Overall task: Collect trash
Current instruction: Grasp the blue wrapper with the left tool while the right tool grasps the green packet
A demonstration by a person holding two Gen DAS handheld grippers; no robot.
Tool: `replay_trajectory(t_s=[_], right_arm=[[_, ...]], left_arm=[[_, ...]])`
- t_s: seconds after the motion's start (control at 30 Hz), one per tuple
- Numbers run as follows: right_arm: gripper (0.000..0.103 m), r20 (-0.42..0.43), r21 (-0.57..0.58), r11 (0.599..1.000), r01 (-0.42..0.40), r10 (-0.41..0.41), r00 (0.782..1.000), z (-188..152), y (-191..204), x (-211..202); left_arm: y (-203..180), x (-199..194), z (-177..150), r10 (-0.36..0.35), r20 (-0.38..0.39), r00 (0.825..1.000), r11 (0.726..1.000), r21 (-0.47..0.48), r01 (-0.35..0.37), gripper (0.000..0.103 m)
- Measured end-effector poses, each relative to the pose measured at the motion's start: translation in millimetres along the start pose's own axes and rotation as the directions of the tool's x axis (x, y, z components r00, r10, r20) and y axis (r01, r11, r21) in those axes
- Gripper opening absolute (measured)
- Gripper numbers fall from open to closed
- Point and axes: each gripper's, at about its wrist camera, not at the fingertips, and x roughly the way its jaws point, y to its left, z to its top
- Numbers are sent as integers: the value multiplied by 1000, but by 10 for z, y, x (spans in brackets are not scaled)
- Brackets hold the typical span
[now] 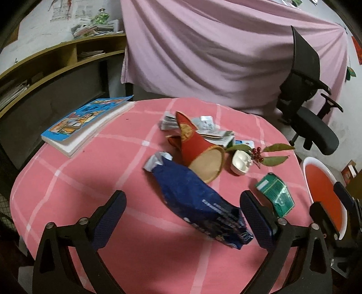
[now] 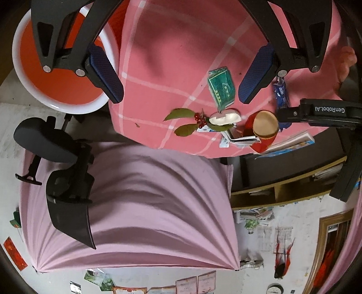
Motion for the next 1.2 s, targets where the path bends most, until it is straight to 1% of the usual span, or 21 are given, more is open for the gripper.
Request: replay_trajectory(t_s=[0.07, 0.1, 0.17, 0.33, 0.4, 0.5, 0.6, 0.83, 0.9, 1.03, 1.07, 1.1, 1.13, 1.17, 1.2], right_arm=[[96, -10, -1, 1000, -8, 8, 1000, -8, -8, 11], [96, -15, -1, 1000, -9, 9, 1000, -9, -6, 22], [92, -24, 0, 1000, -14, 14, 1000, -23, -8, 30], [85, -42, 2, 1000, -25, 25, 999, -42, -22, 64], [83, -50, 2, 999, -33, 33, 998, -48, -25, 85], [77, -66, -3, 999, -47, 47, 997, -49, -13, 123], [76, -79, -25, 998, -62, 60, 995, -43, 29, 151], [75, -120, -75, 992, -100, 90, 989, -10, 130, 247], [71, -133, -92, 989, -114, 101, 986, -2, 161, 275], [69, -164, -139, 980, -140, 116, 980, 18, 252, 342], [66, -174, -157, 977, -143, 115, 978, 24, 281, 368], [64, -184, -169, 975, -143, 112, 977, 27, 308, 390], [60, -194, -180, 973, -143, 107, 975, 25, 338, 413], [49, -208, -191, 972, -140, 99, 973, 22, 359, 444], [42, -223, -198, 970, -140, 95, 970, 17, 375, 477]], left_arm=[[-26, 33, 5, -5, -14, 1000, 1000, 4, 6, 92], [-41, 53, 8, -8, -22, 1000, 1000, 4, 8, 91], [-64, 98, 15, -14, -43, 999, 1000, 2, 14, 81], [-95, 191, 39, -43, -94, 995, 999, -20, 41, 71], [-77, 213, 44, -50, -107, 993, 998, -37, 46, 70], [-48, 197, 49, -56, -102, 993, 997, -49, 52, 69], [3, 182, 36, -67, -101, 993, 996, -66, 60, 67], [102, 101, -39, -93, -93, 991, 994, -58, 88, 66], [160, 59, -73, -112, -85, 990, 992, -61, 107, 65], [262, -14, -137, -159, -61, 985, 986, -53, 156, 65], [275, -40, -152, -170, -50, 984, 985, -43, 168, 65], [285, -71, -169, -170, -36, 985, 985, -24, 170, 65], [280, -98, -188, -164, -22, 986, 986, -1, 164, 65], [264, -121, -204, -157, -9, 988, 987, 23, 157, 62], [248, -145, -224, -152, 2, 988, 987, 46, 151, 52]])
